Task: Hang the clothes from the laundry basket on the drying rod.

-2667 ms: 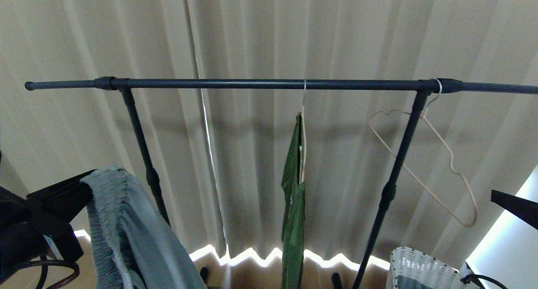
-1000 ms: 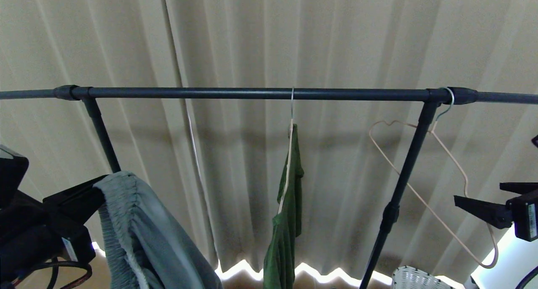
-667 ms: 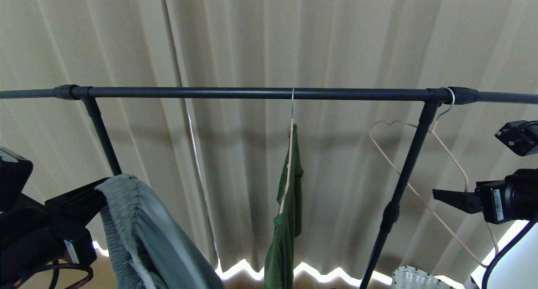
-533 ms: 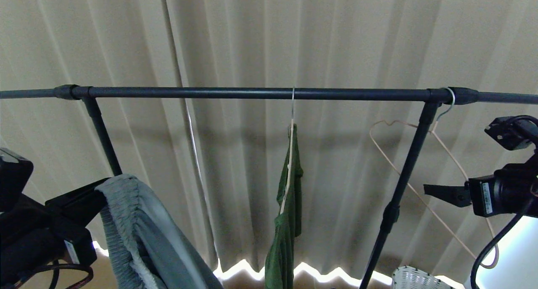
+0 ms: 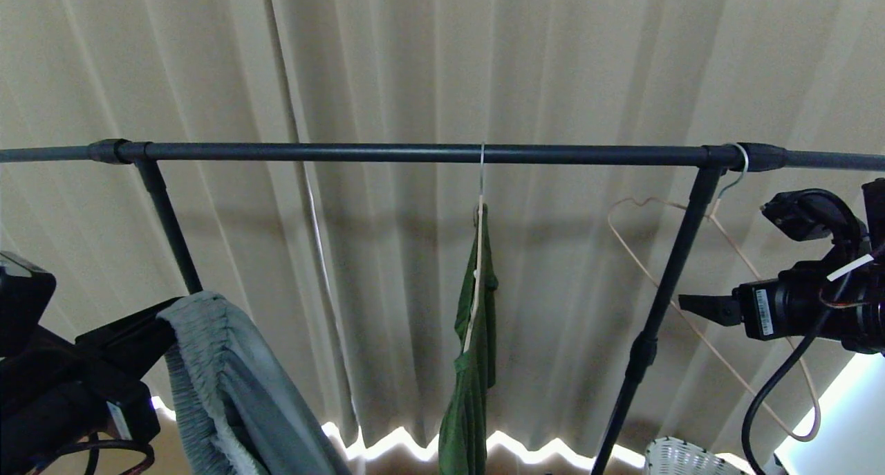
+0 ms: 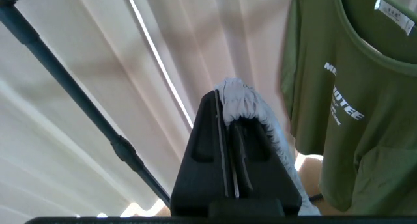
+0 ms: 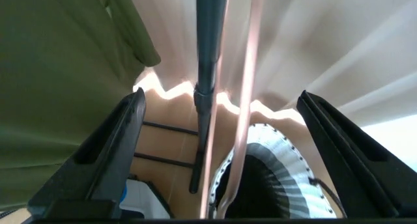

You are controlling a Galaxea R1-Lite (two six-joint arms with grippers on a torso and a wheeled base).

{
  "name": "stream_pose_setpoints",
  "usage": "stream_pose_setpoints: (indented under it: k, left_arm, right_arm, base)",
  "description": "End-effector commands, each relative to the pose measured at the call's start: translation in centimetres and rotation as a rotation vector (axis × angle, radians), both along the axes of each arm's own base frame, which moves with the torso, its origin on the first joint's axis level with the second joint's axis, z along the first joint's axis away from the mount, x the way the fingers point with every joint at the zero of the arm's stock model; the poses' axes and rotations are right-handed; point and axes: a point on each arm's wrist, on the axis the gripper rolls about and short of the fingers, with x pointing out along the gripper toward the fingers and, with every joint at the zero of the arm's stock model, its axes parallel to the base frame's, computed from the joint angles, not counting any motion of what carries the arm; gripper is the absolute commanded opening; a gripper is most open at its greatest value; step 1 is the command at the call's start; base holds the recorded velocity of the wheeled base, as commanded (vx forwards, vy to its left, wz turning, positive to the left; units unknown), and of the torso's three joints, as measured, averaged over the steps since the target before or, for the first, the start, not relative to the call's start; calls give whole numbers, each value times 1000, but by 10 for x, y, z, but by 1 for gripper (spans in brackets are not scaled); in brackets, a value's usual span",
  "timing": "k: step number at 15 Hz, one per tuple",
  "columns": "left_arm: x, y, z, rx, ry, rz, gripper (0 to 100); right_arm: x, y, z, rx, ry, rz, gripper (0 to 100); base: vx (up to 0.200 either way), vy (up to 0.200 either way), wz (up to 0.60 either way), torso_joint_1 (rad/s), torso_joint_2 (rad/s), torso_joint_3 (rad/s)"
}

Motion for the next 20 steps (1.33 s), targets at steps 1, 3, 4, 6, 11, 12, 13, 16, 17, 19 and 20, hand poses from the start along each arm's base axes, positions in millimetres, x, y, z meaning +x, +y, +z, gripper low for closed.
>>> stream_pose_setpoints:
  k: [1,3,4,6,11,12,13,16,17,19,20]
  left_arm:
    - [0,0,-1,2,2,-1,0]
    - [-1,0,-1,0,-1,-1,0]
    - [-1,0,0,-1,-2,-1,0]
    - [-1,0,-1,1,0,-1,0]
    - [-1,-1,-1,1,0,-8,0]
    - [-1,-1,-1,0,-1,-8,0]
    - [-1,-1,-1,1,0,-8,0]
    - [-1,0,0,-1,-2,-8,0]
    - [-1,0,0,-1,-2,-8,0]
    - [-1,0,0,-1,-2,-8,0]
    - [-1,0,0,-1,-2,-8,0]
  right_arm:
    - [0,0,-1,-2,1,-2,100]
    - [-2,0,0,-4,-2,-5,100]
    - [-2,0,1,-3,-5,-5,0]
    - [-3,0,1,-3,-5,-5,0]
    - [-4,-1,0,-4,-5,-8,0]
    - [-4,-1,2,-3,-11,-8,0]
    - [-5,-1,3,-2,-19,-9,0]
    - [-11,-3,15,-6,-84,-28,0]
    - [-14,-3,20,-5,-114,-30,0]
    - [-19,-5,25,-1,-141,-34,0]
    - [-26,-5,29,2,-161,-32,0]
  base:
    - [0,0,0,0,0,0]
    - [0,0,0,0,0,0]
    - [0,0,0,0,0,0]
    - [0,0,0,0,0,0]
    - [0,0,0,0,0,0]
    - [0,0,0,0,0,0]
    - [0,0,0,0,0,0]
    - [0,0,0,0,0,0]
    - [0,0,0,0,0,0]
    - [0,0,0,0,0,0]
    - [0,0,0,0,0,0]
